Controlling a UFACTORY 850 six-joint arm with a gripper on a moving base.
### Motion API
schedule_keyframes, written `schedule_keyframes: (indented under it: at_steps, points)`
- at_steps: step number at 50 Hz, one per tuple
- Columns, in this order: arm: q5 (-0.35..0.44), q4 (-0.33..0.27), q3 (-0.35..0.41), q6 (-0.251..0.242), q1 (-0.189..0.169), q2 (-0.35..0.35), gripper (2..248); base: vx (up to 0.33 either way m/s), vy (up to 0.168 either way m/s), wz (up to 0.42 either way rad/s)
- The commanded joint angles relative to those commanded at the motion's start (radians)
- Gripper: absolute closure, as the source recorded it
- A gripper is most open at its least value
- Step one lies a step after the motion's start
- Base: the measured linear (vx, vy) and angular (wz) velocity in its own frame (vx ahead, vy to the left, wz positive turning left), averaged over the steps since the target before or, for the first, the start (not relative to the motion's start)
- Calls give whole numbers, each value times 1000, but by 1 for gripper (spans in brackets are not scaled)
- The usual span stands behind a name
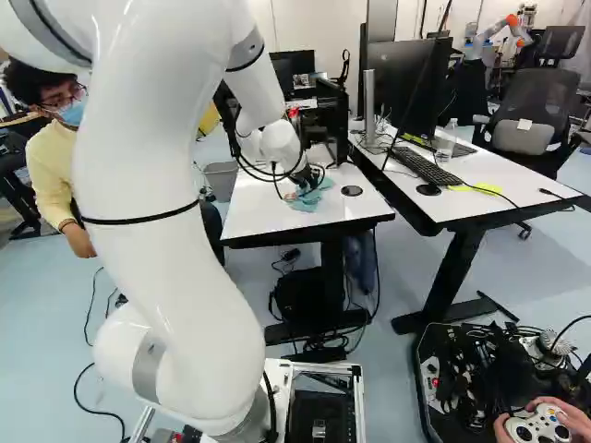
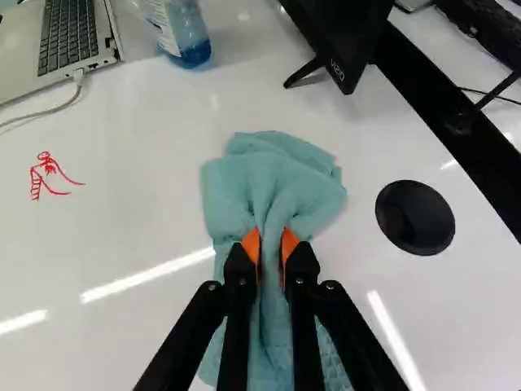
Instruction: Clean the table with the green towel
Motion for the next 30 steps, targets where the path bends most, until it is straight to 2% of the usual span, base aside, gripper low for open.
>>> schedule_keyframes:
  at_steps: [10,30]
  points:
    - [0,0,34,0,-21,29,199,0,0,0]
    - [0,0,32,0,-84,27,199,0,0,0]
